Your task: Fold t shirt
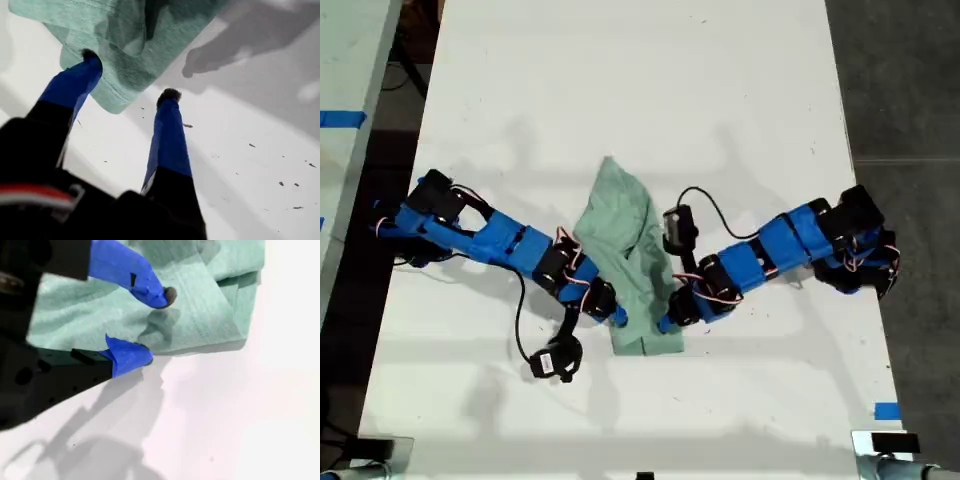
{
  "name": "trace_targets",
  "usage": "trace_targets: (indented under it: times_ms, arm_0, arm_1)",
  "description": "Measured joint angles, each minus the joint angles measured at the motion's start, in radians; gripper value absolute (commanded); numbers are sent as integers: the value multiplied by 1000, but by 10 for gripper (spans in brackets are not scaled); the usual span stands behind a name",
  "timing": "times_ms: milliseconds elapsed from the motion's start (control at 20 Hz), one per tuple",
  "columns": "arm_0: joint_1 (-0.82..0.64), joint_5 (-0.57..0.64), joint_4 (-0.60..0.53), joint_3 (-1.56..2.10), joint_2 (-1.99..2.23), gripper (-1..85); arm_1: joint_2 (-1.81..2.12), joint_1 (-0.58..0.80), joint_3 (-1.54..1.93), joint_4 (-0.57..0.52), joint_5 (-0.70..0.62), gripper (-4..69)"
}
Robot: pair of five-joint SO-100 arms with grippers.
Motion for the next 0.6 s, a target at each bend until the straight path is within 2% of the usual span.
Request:
trace_targets:
  times_ms: [200,300,500,600]
  arm_0:
    - [9,17,0,-20,-95,124]
    - [12,58,-2,-55,-126,-3]
    - [14,155,-8,-94,-152,-4]
    - [14,160,-8,-94,-152,-4]
  arm_1:
    - [0,0,0,-14,0,255]
    - [-3,0,0,-21,-5,259]
    - [-40,-5,-2,-71,-8,254]
    - [-66,-15,-2,-103,-8,145]
